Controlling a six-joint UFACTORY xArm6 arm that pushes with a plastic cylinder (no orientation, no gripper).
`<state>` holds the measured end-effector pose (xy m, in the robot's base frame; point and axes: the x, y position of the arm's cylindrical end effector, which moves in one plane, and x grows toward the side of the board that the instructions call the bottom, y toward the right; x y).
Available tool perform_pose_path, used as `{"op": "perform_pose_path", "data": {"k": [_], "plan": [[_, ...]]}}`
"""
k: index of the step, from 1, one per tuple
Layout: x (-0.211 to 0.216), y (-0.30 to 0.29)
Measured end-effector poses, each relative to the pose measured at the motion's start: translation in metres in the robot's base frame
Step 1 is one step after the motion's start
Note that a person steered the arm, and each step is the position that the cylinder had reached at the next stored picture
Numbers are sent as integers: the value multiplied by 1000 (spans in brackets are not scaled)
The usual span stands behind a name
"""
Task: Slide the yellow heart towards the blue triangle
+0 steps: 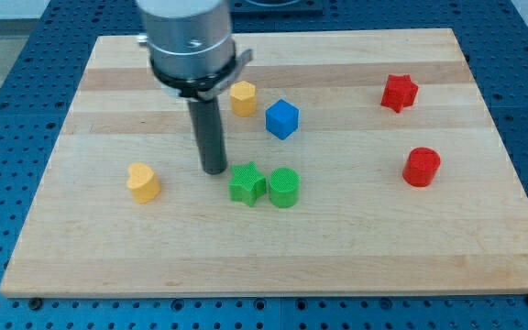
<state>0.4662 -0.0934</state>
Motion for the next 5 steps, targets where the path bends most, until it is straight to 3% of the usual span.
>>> {"op": "perform_pose_path", "data": {"k": [3, 5], "plan": [[-6, -86], [38, -120]]}}
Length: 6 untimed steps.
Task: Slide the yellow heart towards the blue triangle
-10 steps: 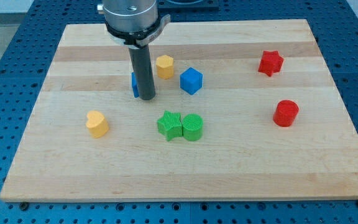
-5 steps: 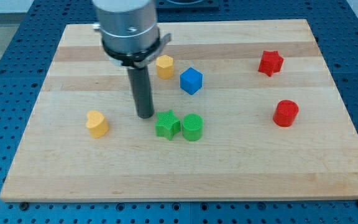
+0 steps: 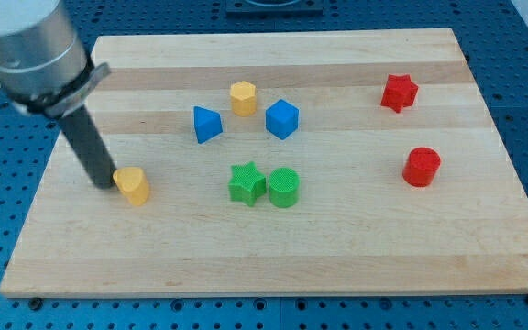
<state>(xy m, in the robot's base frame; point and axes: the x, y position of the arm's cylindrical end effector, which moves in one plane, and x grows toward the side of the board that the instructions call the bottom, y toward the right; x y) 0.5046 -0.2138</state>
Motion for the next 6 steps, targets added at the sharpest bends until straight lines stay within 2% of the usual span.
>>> {"op": "perform_pose_path", "data": {"k": [1, 2, 3, 4, 6], "plan": [[17, 0], [16, 16], [-23, 61], [-26, 72], [-26, 52]]}}
